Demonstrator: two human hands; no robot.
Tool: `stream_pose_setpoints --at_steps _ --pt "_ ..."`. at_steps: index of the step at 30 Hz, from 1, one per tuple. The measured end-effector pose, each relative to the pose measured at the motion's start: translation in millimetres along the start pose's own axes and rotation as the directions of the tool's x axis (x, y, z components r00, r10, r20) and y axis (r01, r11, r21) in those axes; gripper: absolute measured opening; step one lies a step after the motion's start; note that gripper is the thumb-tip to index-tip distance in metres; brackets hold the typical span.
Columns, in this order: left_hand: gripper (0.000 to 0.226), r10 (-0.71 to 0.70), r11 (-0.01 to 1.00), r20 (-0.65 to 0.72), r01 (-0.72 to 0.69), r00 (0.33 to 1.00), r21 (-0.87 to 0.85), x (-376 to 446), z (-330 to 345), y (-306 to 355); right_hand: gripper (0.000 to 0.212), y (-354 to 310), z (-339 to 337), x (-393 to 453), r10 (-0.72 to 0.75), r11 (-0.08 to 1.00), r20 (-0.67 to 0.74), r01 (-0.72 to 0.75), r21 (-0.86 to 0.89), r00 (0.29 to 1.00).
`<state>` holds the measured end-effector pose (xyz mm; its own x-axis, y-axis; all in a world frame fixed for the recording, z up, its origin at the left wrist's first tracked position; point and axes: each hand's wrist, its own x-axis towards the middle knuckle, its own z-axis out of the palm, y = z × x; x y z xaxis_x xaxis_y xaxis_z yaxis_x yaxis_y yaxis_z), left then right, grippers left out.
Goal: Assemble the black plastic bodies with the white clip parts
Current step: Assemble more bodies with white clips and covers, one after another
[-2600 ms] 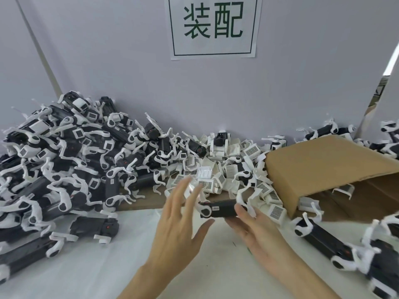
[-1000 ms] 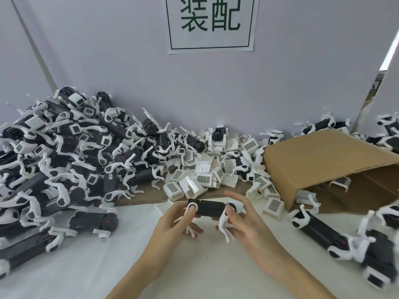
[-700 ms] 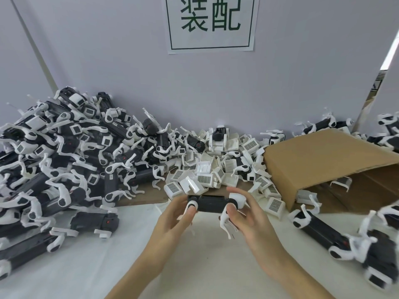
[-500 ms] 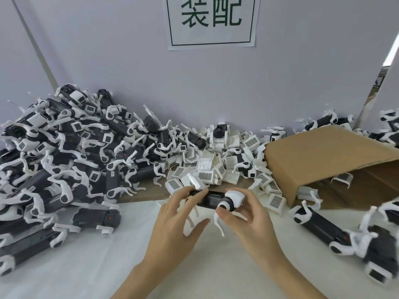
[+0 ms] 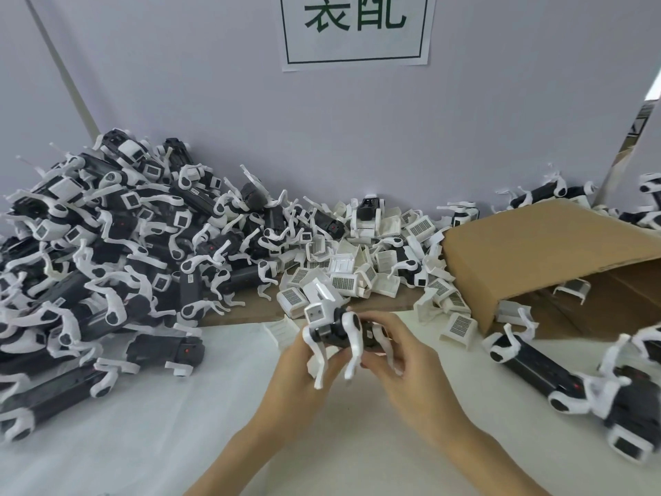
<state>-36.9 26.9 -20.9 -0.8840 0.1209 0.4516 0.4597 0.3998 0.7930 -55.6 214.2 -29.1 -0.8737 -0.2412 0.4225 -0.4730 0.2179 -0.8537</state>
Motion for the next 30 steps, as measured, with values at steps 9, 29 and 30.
stream_pose_setpoints --at_steps 9,29,30 --pt "0.039 -0.111 0.903 0.189 0.179 0.976 -0.391 7 -7 7 0.037 15 -12 3 0.089 0.995 -0.093 -0.092 -0.033 0.992" --pt "0.048 -0.262 0.847 0.028 0.243 0.965 -0.473 10 -16 -7 0.052 -1 -16 8 0.229 0.901 0.112 -0.254 0.35 0.967" --pt "0.048 -0.244 0.841 0.046 0.235 0.969 -0.487 10 -19 -9 0.053 -1 -18 9 0.226 0.895 0.144 -0.264 0.36 0.963"
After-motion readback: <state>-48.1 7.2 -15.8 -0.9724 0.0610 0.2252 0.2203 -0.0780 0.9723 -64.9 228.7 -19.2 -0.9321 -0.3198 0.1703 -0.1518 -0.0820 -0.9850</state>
